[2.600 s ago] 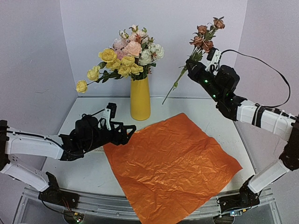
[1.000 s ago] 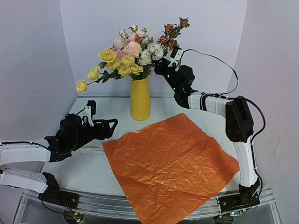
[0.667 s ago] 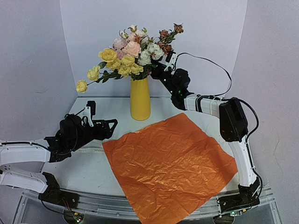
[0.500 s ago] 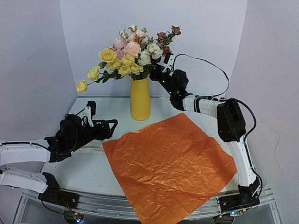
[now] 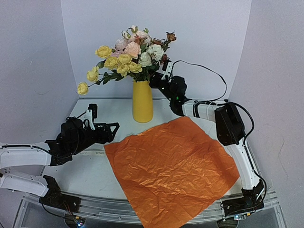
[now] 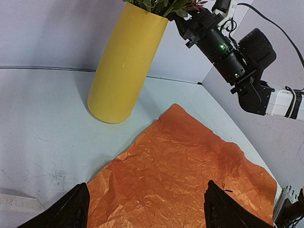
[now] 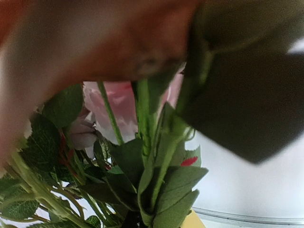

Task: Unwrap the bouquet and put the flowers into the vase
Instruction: Insert the fake flower into the vase.

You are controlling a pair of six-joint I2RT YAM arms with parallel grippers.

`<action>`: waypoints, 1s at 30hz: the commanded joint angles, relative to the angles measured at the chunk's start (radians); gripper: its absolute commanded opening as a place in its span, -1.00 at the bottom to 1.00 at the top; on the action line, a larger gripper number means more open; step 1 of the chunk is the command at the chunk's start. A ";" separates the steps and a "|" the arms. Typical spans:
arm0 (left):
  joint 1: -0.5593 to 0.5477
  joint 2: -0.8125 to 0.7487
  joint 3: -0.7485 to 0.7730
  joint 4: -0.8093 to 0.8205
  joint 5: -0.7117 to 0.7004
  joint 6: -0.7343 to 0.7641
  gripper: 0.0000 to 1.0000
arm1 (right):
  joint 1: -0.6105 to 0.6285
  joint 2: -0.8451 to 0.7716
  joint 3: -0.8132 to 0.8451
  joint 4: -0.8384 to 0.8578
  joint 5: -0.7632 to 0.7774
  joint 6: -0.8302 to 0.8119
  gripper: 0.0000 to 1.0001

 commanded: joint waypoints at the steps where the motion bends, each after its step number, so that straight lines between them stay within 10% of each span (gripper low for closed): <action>1: 0.004 -0.018 -0.002 0.000 0.009 0.012 0.69 | 0.016 -0.002 0.022 0.000 -0.040 -0.010 -0.83; 9: 0.004 -0.011 0.000 0.000 0.018 0.011 0.69 | 0.016 -0.132 -0.103 0.038 0.033 -0.036 -0.23; 22: 0.006 -0.016 0.003 -0.001 0.027 0.012 0.69 | 0.016 -0.274 -0.311 0.121 0.069 -0.041 0.09; 30: 0.008 -0.034 0.014 -0.007 0.020 0.025 0.70 | 0.016 -0.399 -0.519 0.165 0.067 -0.053 0.76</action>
